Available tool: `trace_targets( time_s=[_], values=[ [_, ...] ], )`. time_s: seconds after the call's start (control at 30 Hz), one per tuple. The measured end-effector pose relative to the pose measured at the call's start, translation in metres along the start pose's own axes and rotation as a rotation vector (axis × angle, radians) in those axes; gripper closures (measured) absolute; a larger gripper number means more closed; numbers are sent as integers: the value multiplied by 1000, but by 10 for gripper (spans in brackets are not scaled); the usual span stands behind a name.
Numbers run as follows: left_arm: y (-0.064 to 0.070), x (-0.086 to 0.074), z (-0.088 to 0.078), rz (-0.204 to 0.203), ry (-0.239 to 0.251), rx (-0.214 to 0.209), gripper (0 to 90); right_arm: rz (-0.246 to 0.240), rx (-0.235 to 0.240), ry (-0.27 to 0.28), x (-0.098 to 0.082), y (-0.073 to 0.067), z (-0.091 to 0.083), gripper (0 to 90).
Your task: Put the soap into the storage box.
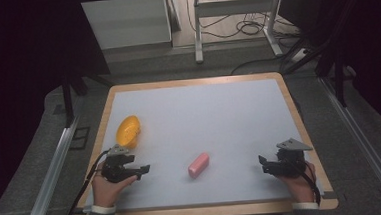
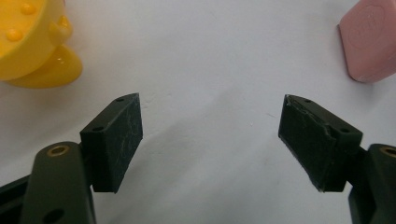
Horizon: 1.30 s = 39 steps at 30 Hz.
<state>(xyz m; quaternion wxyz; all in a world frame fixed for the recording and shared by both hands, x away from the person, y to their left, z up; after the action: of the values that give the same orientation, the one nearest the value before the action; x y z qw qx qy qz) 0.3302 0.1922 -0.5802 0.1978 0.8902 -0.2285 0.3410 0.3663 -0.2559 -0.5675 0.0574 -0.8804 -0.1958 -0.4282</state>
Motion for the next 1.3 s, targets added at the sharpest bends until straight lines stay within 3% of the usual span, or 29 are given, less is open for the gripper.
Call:
trace_targets(
  time_s=[0.63, 1.0, 1.3],
  values=[
    [0, 1, -3, 1, 12, 6, 229, 4, -1, 1, 0, 1, -1, 95],
    [-7, 5, -18, -16, 41, 69, 238, 35, 43, 32, 3, 6, -4, 96],
    [8, 10, -24, -33, 53, 67, 237, 44, 69, 48, 5, 13, -7, 97]
  ],
)
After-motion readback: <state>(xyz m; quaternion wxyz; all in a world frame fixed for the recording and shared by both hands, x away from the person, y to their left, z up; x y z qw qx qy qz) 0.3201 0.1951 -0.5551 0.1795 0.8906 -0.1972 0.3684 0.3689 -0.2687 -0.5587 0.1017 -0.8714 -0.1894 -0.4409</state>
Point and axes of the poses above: each handheld gripper's, and its own axes: z roughly forward along the jaws, x roughly out of its top, y roughly to its right, the point moved 9 cm from there along z, roughly forward along the jaws, and after that the axes turned 1 degree about y, right-handed, at the moved point
